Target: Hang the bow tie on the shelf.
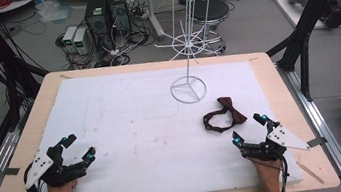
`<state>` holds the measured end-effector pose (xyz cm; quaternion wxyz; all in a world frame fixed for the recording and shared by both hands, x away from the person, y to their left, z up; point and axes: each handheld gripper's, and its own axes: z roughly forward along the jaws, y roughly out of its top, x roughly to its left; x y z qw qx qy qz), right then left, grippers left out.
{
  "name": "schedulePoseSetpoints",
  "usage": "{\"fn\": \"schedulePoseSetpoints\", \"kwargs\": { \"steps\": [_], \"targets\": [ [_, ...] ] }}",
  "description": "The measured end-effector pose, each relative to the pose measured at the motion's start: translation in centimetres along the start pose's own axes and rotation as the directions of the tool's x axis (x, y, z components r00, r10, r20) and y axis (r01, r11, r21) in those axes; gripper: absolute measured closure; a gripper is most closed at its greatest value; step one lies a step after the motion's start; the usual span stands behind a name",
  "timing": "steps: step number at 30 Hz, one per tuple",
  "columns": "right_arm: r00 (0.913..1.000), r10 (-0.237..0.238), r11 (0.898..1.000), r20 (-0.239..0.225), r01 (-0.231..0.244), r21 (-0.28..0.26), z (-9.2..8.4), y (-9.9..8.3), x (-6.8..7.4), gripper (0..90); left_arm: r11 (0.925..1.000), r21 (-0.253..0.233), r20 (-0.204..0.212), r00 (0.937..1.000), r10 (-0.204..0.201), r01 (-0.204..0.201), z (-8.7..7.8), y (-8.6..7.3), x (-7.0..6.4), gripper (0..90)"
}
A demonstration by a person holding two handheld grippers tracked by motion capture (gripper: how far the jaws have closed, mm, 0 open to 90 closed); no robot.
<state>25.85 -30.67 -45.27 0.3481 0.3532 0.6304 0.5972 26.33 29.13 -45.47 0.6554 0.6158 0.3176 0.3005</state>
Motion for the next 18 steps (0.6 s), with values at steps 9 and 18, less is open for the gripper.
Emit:
{"fn": "schedulePoseSetpoints", "kwargs": {
  "steps": [9, 18],
  "targets": [
    [0.9999, 0.014, 1.0, -0.001, -0.014, -0.002, -0.07, -0.01, 0.0, 3.2, 1.0, 0.003, 0.001, 1.0, 0.009, -0.009, 0.01, 0.0, -0.07, 13.9],
    [0.9999, 0.013, 1.0, 0.002, -0.013, 0.013, 0.08, 0.09, -0.02, 3.3, 0.9999, -0.004, 0.001, 0.9999, 0.013, -0.013, -0.04, -0.01, -0.13, 13.9]
  ]
}}
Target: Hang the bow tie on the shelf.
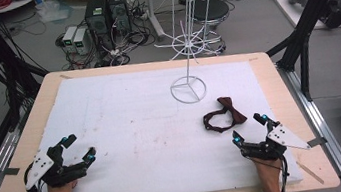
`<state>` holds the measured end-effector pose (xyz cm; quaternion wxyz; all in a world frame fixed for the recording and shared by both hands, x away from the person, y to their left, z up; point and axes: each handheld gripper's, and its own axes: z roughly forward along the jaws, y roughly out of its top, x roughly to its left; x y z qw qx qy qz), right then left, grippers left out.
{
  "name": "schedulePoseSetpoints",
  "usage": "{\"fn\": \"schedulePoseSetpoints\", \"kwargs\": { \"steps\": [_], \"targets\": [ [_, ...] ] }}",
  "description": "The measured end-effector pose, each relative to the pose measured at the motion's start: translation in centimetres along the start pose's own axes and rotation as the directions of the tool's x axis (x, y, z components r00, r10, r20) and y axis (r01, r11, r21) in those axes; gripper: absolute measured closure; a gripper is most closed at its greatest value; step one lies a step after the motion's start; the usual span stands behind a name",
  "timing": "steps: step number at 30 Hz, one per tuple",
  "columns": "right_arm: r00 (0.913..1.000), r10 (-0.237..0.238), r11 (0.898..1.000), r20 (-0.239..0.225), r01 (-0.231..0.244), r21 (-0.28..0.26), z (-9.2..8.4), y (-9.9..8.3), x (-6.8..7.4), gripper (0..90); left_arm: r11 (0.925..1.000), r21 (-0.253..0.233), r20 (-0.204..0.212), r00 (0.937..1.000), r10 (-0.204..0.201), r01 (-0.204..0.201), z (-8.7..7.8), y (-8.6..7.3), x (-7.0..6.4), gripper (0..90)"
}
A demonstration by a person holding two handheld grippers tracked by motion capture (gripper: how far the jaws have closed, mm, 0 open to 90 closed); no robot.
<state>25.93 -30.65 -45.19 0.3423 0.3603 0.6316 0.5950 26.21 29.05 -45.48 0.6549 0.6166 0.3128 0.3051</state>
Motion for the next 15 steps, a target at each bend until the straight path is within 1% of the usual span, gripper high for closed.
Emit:
{"fn": "schedulePoseSetpoints", "kwargs": {
  "steps": [4, 6, 9, 11, 12, 15],
  "targets": [
    [1.0, 0.001, 1.0, 0.001, -0.001, 0.009, 0.1, 0.1, -0.1, 3.3, 1.0, 0.002, 0.0, 1.0, -0.001, 0.001, 0.0, 0.0, 0.0, 13.9],
    [0.9999, 0.01, 1.0, 0.002, -0.01, 0.023, 0.2, 0.1, -0.1, 3.3, 1.0, 0.004, 0.0, 1.0, -0.001, 0.001, 0.0, 0.0, 0.0, 13.9],
    [1.0, 0.006, 0.999, 0.008, -0.006, 0.032, 0.4, 0.4, -0.2, 3.3, 1.0, 0.004, 0.0, 1.0, -0.001, 0.001, 0.0, 0.0, 0.0, 13.9],
    [0.9998, 0.014, 0.999, 0.012, -0.014, 0.044, 0.4, 0.8, -0.3, 3.3, 1.0, 0.003, 0.0, 1.0, -0.001, 0.001, 0.0, 0.0, 0.0, 13.9],
    [0.9996, 0.023, 0.998, 0.015, -0.024, 0.061, 0.5, 1.1, -0.4, 3.3, 1.0, 0.004, 0.0, 1.0, 0.0, 0.0, 0.0, 0.0, 0.0, 13.9],
    [0.9999, 0.009, 0.996, 0.014, -0.011, 0.093, 0.8, 2.2, -0.6, 3.3, 1.0, 0.003, 0.0, 1.0, -0.002, 0.002, 0.0, 0.0, 0.0, 13.9]
  ]
}}
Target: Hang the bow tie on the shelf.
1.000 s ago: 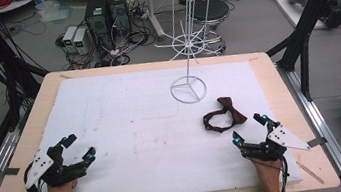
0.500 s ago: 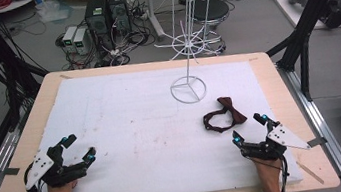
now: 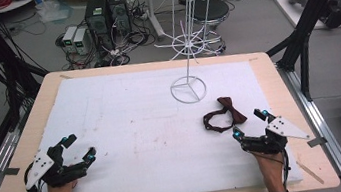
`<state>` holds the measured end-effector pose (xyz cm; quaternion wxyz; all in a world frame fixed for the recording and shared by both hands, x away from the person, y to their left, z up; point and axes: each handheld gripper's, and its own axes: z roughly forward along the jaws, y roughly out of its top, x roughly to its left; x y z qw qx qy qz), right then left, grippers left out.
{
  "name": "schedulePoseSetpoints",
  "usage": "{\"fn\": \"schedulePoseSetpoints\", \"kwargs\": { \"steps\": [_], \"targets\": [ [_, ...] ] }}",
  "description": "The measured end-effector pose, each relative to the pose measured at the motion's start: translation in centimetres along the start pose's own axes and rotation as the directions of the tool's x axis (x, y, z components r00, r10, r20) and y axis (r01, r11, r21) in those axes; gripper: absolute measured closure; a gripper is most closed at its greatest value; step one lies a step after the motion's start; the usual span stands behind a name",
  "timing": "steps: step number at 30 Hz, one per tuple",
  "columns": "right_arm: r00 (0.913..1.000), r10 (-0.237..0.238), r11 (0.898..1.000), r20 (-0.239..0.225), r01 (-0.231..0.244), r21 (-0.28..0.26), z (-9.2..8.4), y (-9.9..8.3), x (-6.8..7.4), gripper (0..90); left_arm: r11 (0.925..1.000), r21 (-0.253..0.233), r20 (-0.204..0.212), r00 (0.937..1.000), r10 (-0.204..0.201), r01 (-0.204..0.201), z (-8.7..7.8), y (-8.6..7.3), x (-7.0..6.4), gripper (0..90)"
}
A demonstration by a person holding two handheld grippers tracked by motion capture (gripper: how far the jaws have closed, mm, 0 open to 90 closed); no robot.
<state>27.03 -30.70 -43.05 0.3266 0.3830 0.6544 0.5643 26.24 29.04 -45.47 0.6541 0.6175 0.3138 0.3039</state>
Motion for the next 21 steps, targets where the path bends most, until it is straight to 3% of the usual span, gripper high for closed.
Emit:
{"fn": "schedulePoseSetpoints", "kwargs": {
  "steps": [3, 5, 12, 21],
  "targets": [
    [0.9999, 0.008, 1.0, -0.013, -0.007, 0.029, 0.3, 0.8, -0.2, 3.3, 1.0, 0.0, 0.0, 1.0, -0.001, 0.001, 0.0, 0.0, 0.0, 13.9],
    [0.9991, 0.023, 0.996, -0.036, -0.019, 0.087, 0.9, 2.1, -0.6, 3.3, 1.0, 0.0, 0.0, 1.0, 0.0, 0.0, 0.0, 0.0, 0.0, 13.9],
    [0.9986, -0.008, 0.986, -0.053, 0.017, 0.166, 1.8, 4.2, -0.8, 3.3, 1.0, 0.001, 0.001, 1.0, -0.001, 0.001, 0.0, 0.0, 0.0, 13.9],
    [0.9964, -0.016, 0.963, -0.083, 0.038, 0.268, 3.2, 6.5, -1.6, 3.3, 1.0, 0.001, 0.0, 1.0, -0.001, 0.001, 0.0, 0.0, 0.0, 13.9]
  ]
}}
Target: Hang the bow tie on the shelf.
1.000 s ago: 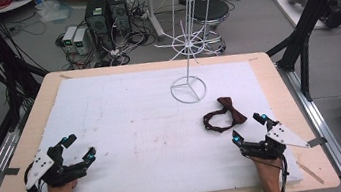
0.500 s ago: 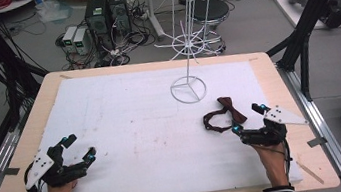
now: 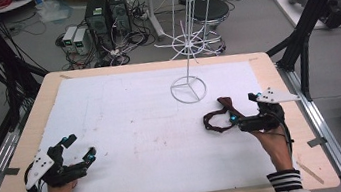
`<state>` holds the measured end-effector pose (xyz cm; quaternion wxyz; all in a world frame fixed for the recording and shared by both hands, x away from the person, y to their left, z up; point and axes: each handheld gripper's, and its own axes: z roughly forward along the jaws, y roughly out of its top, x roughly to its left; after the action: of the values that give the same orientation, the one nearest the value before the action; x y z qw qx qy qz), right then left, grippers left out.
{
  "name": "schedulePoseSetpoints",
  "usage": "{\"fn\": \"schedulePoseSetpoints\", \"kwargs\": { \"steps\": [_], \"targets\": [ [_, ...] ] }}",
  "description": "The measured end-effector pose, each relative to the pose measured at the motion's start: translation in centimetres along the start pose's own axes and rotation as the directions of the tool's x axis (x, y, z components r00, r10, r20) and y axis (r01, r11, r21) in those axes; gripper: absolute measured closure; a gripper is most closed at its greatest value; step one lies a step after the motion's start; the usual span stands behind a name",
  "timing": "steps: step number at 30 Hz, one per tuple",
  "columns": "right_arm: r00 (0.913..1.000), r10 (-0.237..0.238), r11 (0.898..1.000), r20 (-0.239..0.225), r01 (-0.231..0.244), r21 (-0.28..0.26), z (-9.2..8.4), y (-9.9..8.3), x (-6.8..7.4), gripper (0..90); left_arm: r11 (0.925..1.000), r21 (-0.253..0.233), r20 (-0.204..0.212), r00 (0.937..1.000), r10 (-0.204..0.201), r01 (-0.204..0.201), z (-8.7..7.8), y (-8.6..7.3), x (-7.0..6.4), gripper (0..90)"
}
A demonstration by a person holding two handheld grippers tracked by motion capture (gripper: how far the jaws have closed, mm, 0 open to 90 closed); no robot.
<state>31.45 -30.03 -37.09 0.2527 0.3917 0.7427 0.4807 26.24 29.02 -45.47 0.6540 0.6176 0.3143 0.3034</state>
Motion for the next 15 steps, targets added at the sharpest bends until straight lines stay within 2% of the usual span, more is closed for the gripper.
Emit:
{"fn": "schedulePoseSetpoints", "kwargs": {
  "steps": [8, 13, 15],
  "targets": [
    [0.9999, 0.013, 0.994, -0.005, -0.012, 0.111, 0.8, 1.2, -1.0, 3.3, 1.0, 0.002, 0.001, 1.0, -0.001, 0.001, 0.0, 0.0, 0.0, 13.9],
    [0.9999, 0.012, 0.986, -0.002, -0.012, 0.169, 1.6, 1.8, -1.7, 3.3, 1.0, 0.002, 0.002, 1.0, 0.002, -0.002, 0.0, 0.0, 0.0, 13.9],
    [0.9999, 0.016, 0.984, 0.001, -0.016, 0.175, 1.8, 1.9, -1.9, 3.4, 1.0, 0.003, 0.003, 1.0, 0.007, -0.007, 0.0, 0.0, 0.0, 13.9]
  ]
}}
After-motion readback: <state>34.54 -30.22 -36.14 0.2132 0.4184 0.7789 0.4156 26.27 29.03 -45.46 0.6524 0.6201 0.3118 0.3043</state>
